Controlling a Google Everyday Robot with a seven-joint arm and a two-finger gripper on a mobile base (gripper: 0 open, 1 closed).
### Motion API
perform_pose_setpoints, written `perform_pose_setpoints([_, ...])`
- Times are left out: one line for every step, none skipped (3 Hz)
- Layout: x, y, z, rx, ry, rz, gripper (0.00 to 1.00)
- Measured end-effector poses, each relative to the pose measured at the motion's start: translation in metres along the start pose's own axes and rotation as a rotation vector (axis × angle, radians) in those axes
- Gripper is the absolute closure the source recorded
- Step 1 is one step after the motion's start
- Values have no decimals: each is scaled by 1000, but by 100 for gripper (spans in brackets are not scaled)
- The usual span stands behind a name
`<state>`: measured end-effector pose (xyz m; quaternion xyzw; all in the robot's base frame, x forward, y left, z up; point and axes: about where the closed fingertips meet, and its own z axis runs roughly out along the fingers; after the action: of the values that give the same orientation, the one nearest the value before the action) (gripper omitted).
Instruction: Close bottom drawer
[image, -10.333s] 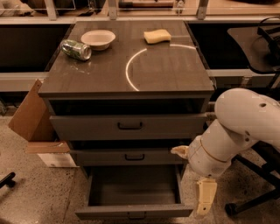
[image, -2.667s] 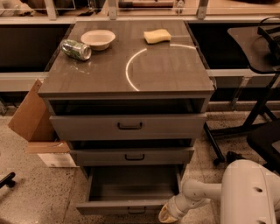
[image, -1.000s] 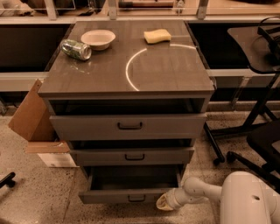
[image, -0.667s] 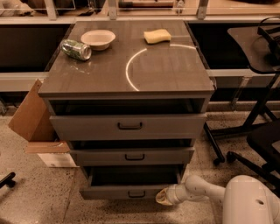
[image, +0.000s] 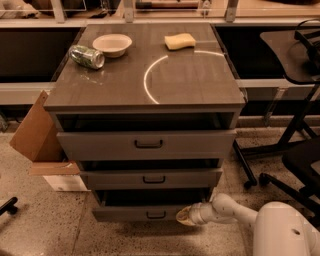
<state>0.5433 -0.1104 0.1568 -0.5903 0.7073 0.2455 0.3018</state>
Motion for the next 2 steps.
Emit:
perform_pose_setpoints([-14, -16, 1, 8, -19, 24, 100])
perform_pose_setpoints([-21, -25, 1, 11, -28, 42, 100])
